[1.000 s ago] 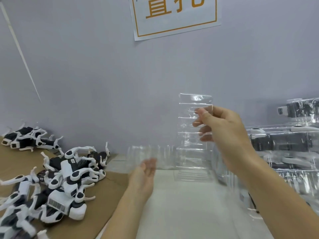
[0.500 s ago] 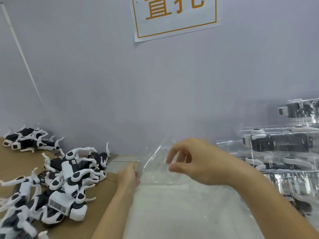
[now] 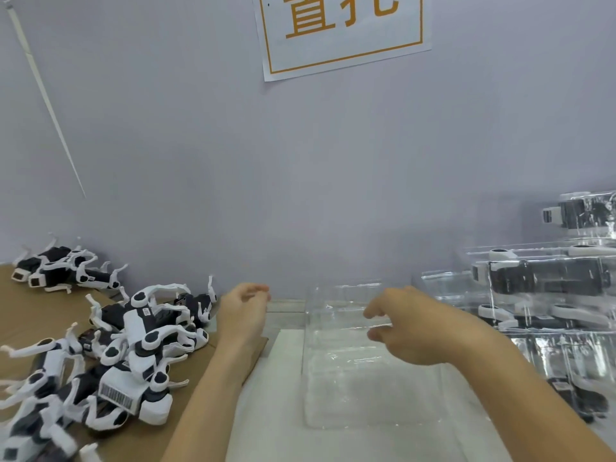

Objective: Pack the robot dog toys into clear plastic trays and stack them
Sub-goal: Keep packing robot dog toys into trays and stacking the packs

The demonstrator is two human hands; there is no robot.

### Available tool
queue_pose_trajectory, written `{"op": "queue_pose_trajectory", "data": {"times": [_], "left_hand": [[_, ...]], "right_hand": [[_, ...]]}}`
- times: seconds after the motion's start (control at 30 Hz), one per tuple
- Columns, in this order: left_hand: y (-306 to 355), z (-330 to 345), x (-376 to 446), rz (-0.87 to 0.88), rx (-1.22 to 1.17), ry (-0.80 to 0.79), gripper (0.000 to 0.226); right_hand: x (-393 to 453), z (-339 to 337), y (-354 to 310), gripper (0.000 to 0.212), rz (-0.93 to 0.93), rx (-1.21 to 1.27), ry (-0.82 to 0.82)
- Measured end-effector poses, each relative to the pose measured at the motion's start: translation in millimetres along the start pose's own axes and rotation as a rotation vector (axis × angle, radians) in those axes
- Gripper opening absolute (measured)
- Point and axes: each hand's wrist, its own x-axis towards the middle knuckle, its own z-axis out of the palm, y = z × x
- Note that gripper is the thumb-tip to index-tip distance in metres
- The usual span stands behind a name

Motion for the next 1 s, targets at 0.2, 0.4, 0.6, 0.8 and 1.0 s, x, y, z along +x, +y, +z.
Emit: {"op": "queue_pose_trajectory", "data": {"times": [0.2,0.4,0.6,0.8,1.0], "left_hand": [[41,-34,-4,0.409,0.296,0.519,0.042],[12,-83,18,-0.094,0.911,0.339,0.057],[-13,-82,15,-0.085,1.037,0.312,0.033],[-16,-73,18,0.028,0.885,0.361,0.069],[-42,-56,9,-0.088,1.279,0.116,0.046]], "right_hand": [[-2,7,2,0.055,0.056,-0.082,-0.148],[-1,9,2,0.049,0.076,-0.122,-0.188],[0,11,-1,0.049,0.078,-0.129,-0.191],[-1,11,-2,0.056,0.066,-0.126,-0.197],[-1,11,-2,0.056,0.06,-0.137,-0.207]]}}
